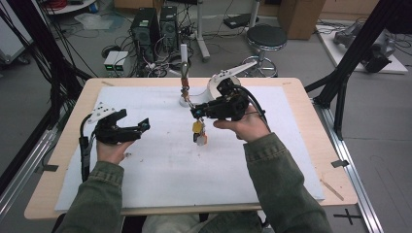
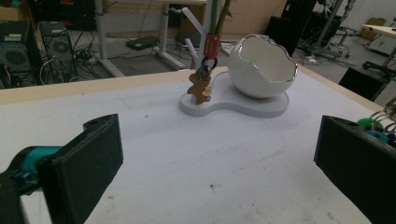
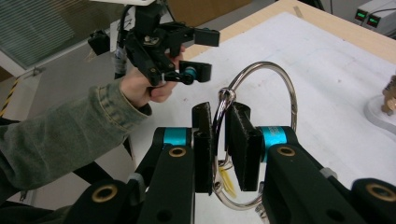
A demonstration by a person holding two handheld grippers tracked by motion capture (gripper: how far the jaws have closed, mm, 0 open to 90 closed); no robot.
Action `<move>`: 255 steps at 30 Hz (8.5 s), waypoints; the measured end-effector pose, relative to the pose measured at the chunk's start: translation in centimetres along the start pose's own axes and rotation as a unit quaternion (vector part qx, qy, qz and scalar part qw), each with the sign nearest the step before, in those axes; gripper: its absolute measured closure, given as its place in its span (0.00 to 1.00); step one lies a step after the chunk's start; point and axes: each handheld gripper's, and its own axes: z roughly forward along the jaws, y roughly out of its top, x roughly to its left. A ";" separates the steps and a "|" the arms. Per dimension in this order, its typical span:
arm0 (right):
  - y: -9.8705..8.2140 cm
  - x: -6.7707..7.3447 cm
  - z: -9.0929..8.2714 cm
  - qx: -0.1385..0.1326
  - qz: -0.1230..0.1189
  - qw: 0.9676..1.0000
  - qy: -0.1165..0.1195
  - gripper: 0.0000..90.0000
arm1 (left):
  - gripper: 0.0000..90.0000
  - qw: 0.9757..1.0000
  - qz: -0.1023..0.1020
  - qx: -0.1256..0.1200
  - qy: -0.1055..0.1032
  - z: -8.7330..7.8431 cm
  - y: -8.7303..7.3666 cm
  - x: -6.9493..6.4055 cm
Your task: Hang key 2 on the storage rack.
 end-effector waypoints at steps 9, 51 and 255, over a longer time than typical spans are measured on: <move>1.1 0.5 1.2 0.004 -0.006 1.000 0.012 0.89 | 0.02 1.000 0.000 -0.010 -0.018 1.6 0.8 -1.6; 2.1 0.6 4.2 0.010 -0.006 0.999 0.041 0.89 | 0.62 0.988 -0.031 -0.080 -0.127 3.5 2.6 -4.7; -21.3 -7.3 -8.3 -0.122 0.113 0.955 -0.244 0.11 | 0.96 0.964 0.079 0.237 0.089 22.8 9.8 3.2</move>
